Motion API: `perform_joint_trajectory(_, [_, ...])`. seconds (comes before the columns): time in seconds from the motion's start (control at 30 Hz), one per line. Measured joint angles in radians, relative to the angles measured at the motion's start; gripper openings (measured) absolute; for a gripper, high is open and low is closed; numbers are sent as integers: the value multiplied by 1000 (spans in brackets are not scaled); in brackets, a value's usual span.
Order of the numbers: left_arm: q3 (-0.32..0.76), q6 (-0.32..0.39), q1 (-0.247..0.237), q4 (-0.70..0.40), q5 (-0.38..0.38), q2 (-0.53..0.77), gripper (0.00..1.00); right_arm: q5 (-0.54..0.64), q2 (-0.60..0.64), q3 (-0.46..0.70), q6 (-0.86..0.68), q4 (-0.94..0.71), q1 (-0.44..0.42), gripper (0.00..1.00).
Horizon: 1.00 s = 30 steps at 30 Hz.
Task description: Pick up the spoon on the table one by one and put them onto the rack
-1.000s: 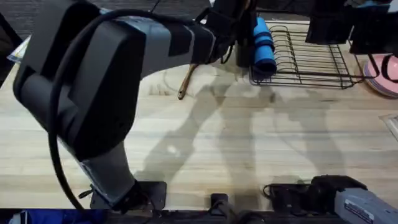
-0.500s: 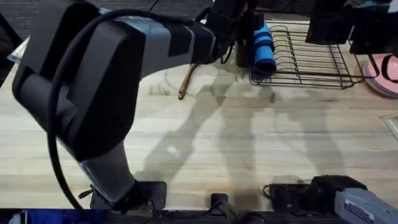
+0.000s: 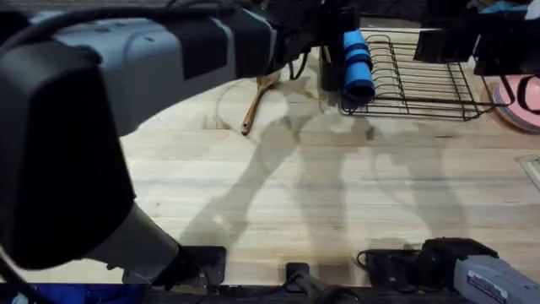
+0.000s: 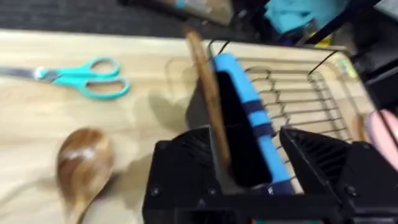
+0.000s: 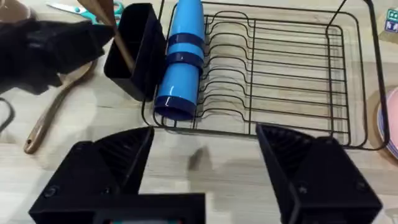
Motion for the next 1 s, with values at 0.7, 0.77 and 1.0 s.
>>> perform_joint_trajectory(0.7, [0, 154, 152, -568, 0, -190, 992, 0, 0, 0, 0, 0, 0, 998])
perform_joint_trajectory(0.77, [0, 191, 155, -613, 0, -205, 993, 0, 0, 0, 0, 0, 0, 998])
perform_joint_trajectory(1.0, [0, 297, 155, -768, 0, -257, 993, 0, 0, 0, 0, 0, 0, 998])
